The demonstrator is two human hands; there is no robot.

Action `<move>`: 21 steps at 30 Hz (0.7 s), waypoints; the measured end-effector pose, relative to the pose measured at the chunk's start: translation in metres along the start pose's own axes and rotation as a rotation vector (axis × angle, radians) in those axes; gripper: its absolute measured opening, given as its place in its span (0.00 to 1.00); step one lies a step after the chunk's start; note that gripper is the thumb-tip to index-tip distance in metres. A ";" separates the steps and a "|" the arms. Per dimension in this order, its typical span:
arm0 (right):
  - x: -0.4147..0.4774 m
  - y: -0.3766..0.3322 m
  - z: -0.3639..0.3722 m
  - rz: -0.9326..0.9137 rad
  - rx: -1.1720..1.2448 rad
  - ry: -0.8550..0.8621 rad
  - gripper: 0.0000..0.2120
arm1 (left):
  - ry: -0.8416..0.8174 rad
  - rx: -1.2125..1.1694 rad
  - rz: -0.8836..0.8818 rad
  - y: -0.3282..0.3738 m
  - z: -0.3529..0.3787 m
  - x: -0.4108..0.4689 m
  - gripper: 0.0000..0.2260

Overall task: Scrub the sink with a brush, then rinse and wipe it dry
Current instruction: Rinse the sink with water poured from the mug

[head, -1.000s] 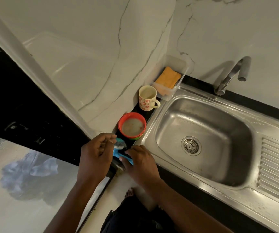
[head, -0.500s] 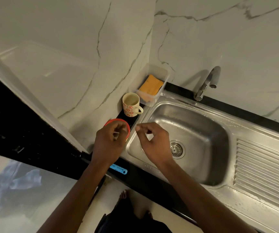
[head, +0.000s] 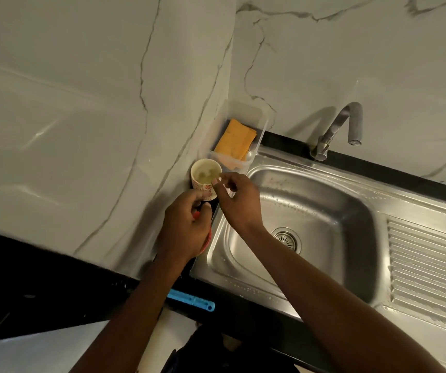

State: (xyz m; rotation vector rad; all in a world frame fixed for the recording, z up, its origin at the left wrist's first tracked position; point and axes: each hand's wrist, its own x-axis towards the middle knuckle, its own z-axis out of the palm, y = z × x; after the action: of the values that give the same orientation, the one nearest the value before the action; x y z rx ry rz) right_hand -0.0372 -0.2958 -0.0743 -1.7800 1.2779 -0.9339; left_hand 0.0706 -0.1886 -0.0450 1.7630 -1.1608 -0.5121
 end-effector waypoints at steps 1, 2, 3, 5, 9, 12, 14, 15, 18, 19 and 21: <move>0.004 0.002 0.004 0.018 -0.019 0.009 0.12 | -0.002 -0.011 -0.001 -0.002 0.001 0.002 0.11; 0.008 0.004 0.007 0.036 -0.042 0.011 0.13 | -0.004 -0.020 -0.005 -0.003 0.003 0.003 0.11; 0.012 0.006 0.010 0.051 -0.068 0.010 0.13 | -0.007 -0.025 -0.012 -0.004 0.004 0.005 0.11; 0.018 0.010 0.016 0.081 -0.125 -0.002 0.13 | -0.020 -0.026 -0.027 -0.006 0.005 0.006 0.12; 0.023 0.010 0.019 0.242 -0.249 -0.120 0.21 | -0.018 -0.011 -0.060 -0.005 0.005 0.007 0.13; 0.032 0.007 0.020 0.345 -0.204 -0.228 0.26 | -0.006 0.012 -0.077 -0.001 0.006 0.007 0.13; 0.037 0.005 0.019 0.389 -0.105 -0.228 0.25 | -0.009 0.017 -0.079 0.003 0.007 0.005 0.12; 0.037 0.005 0.016 0.413 -0.055 -0.216 0.24 | -0.010 0.017 -0.076 0.006 0.008 0.005 0.12; 0.029 0.007 -0.002 0.470 0.026 -0.179 0.22 | -0.005 0.020 -0.038 0.016 0.014 0.003 0.10; 0.025 0.009 -0.010 0.491 0.056 -0.168 0.22 | -0.007 0.014 -0.020 0.019 0.015 0.003 0.11; 0.017 0.016 -0.033 0.513 0.108 -0.143 0.22 | -0.016 0.005 0.025 0.026 0.022 0.003 0.12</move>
State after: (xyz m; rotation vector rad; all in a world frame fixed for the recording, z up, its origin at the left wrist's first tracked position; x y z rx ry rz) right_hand -0.0682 -0.3209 -0.0708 -1.3134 1.4619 -0.5614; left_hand 0.0435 -0.2044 -0.0326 1.7499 -1.1944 -0.5097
